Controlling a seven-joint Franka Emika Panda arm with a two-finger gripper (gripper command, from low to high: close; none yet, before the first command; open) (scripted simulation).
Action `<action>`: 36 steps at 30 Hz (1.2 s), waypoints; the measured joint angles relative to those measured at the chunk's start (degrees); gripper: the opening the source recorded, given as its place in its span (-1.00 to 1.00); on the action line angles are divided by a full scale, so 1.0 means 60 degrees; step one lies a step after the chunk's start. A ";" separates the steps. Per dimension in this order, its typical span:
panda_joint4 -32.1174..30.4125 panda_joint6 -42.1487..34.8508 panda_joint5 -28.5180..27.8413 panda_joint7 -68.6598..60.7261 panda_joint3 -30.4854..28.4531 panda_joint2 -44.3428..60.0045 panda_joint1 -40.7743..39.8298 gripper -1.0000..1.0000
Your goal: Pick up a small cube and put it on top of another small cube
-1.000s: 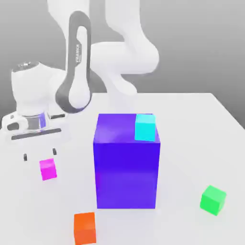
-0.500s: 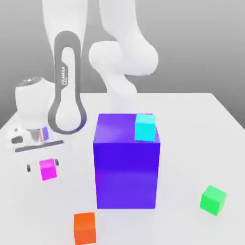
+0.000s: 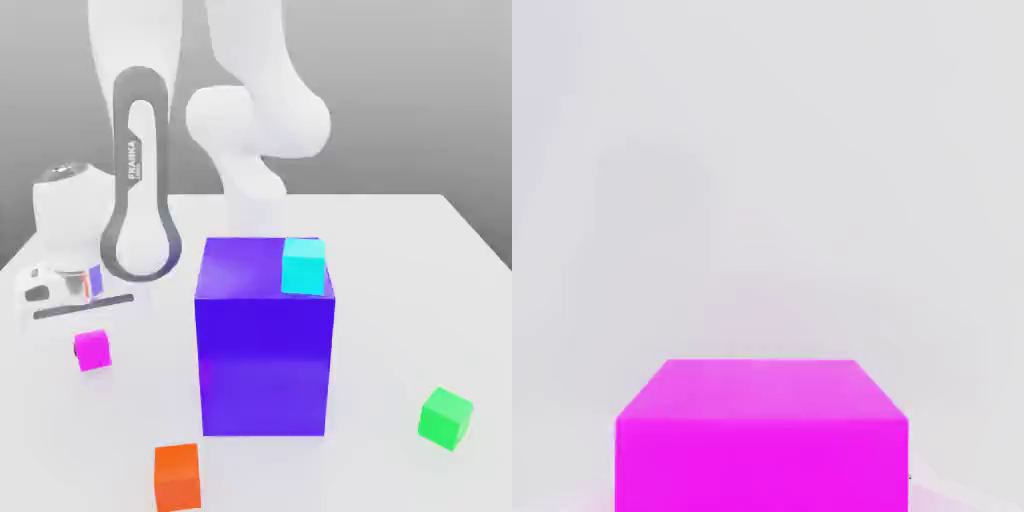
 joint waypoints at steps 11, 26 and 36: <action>-0.0421 -0.0808 -0.3755 0.2777 -0.2600 -0.1381 0.1652 -1.00; 0.1450 -0.1440 -0.8412 0.6383 -0.2494 -0.1070 0.2514 -1.00; 0.4264 -0.1810 -0.8748 0.7333 -0.0717 0.0763 0.4573 -1.00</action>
